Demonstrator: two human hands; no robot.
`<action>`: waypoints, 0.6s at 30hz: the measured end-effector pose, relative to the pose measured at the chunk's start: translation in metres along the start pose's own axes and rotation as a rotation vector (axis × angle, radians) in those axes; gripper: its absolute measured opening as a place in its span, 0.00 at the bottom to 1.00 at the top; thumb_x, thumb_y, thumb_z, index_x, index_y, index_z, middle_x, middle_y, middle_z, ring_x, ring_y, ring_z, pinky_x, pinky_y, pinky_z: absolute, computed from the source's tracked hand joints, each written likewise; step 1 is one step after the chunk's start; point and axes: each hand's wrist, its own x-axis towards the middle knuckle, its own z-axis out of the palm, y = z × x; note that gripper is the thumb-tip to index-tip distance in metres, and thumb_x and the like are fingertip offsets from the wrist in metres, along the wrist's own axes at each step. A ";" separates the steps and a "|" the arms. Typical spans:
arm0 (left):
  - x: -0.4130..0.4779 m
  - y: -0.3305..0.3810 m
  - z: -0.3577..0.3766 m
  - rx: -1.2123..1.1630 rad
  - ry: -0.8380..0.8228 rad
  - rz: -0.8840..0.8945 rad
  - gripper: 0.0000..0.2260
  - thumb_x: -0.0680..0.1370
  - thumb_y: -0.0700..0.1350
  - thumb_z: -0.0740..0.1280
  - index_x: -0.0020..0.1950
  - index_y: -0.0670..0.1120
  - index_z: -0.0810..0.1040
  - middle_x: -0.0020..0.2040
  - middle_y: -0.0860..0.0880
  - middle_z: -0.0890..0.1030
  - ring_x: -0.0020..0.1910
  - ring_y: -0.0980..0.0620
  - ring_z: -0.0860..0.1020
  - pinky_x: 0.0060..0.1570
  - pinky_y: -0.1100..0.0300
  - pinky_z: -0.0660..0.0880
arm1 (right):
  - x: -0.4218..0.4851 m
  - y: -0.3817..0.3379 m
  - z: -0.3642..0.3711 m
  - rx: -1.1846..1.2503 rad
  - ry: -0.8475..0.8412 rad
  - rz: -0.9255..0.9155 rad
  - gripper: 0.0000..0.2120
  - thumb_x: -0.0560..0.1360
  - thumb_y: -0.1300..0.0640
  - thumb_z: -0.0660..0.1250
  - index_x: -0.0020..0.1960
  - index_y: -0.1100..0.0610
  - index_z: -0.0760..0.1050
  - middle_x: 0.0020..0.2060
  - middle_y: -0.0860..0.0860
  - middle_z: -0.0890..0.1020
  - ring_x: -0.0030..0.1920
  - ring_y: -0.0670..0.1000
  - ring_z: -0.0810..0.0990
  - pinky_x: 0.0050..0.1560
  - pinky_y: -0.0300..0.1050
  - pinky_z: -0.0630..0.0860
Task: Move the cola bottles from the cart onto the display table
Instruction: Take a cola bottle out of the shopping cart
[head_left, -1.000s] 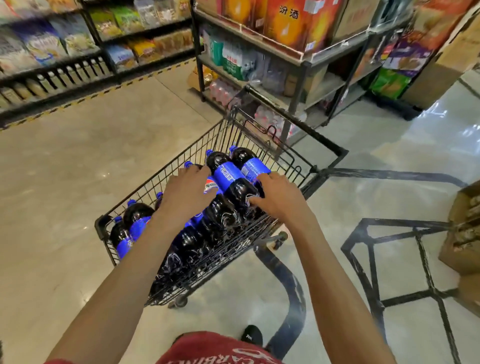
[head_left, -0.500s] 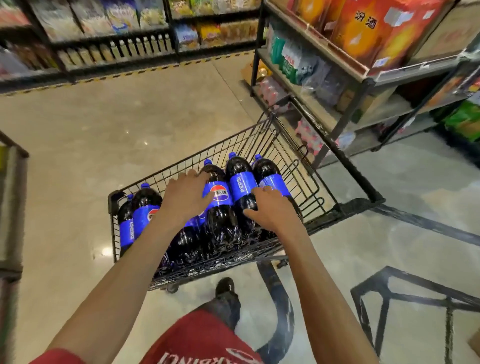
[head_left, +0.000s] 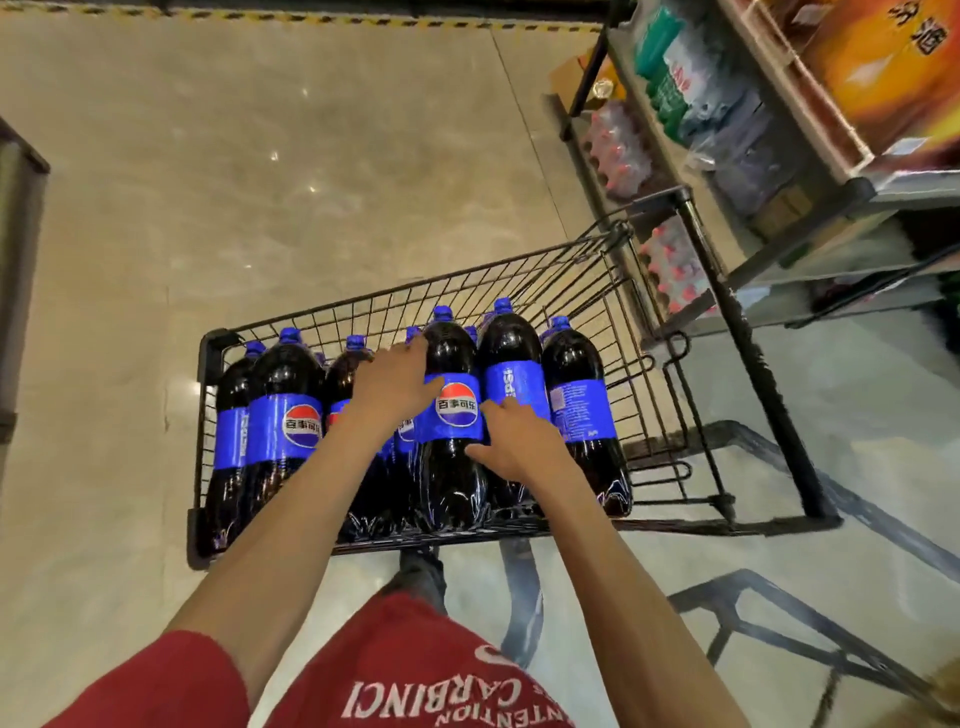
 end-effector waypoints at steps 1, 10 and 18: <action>0.006 0.000 0.004 -0.037 -0.005 -0.009 0.33 0.81 0.60 0.63 0.79 0.43 0.59 0.69 0.39 0.74 0.66 0.37 0.74 0.58 0.44 0.74 | 0.005 -0.001 0.002 -0.006 -0.015 0.001 0.30 0.81 0.43 0.65 0.75 0.58 0.63 0.71 0.60 0.69 0.69 0.63 0.71 0.61 0.57 0.72; 0.051 0.011 0.019 -0.364 -0.106 -0.156 0.46 0.76 0.66 0.68 0.82 0.45 0.49 0.75 0.36 0.64 0.72 0.35 0.68 0.66 0.44 0.69 | 0.028 -0.010 0.017 0.233 -0.038 0.044 0.29 0.80 0.45 0.65 0.71 0.64 0.64 0.66 0.61 0.73 0.66 0.62 0.74 0.59 0.54 0.73; 0.069 0.017 0.036 -0.759 -0.043 -0.282 0.52 0.65 0.62 0.81 0.79 0.49 0.55 0.73 0.43 0.70 0.71 0.41 0.71 0.67 0.49 0.72 | 0.031 -0.010 0.027 0.315 0.016 0.051 0.33 0.80 0.42 0.64 0.74 0.65 0.60 0.66 0.61 0.72 0.63 0.62 0.76 0.58 0.52 0.74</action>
